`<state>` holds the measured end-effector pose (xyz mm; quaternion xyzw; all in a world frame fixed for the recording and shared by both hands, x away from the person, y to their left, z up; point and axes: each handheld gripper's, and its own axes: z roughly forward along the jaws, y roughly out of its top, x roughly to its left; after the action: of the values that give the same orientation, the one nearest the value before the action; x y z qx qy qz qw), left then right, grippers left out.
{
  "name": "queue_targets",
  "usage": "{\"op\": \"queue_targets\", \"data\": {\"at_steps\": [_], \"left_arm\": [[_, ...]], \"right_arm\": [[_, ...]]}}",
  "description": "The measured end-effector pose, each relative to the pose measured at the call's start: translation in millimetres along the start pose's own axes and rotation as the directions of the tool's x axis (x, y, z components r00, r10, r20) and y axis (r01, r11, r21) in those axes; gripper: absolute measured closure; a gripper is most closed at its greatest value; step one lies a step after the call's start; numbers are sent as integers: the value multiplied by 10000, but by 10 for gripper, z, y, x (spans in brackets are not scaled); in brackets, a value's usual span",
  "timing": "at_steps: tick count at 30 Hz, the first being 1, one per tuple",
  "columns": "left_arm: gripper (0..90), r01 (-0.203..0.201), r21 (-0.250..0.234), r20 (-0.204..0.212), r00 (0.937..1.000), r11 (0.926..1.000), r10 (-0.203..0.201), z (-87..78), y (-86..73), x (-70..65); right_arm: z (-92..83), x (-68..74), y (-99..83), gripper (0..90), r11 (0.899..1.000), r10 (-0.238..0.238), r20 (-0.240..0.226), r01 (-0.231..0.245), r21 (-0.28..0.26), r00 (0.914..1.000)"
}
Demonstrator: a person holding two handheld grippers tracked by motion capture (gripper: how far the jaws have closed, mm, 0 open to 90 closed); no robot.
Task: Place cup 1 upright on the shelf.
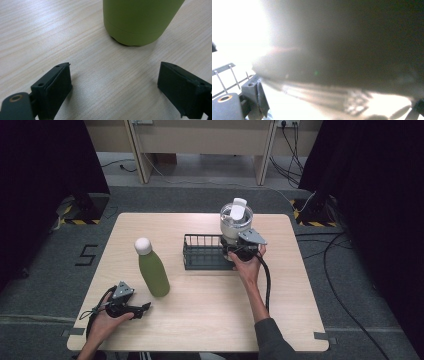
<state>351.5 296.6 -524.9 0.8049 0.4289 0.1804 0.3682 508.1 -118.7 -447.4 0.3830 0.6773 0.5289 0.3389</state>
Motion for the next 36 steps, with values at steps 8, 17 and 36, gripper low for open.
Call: {"op": "queue_targets", "data": {"at_steps": [8,17,36], "left_arm": [[110,-2,1,-1,10000,10000,2,0,0,0],[111,-1,2,-2,10000,10000,1,0,0,0],[110,-1,1,-3,10000,10000,1,0,0,0]], "right_arm": [[-47,10,-45,99,9999,16,89,-15,-158,10000],[-61,45,-108,87,9992,-133,315,145,-363,9994],[-168,82,-225,97,9999,-131,561,136,-78,9983]]}}
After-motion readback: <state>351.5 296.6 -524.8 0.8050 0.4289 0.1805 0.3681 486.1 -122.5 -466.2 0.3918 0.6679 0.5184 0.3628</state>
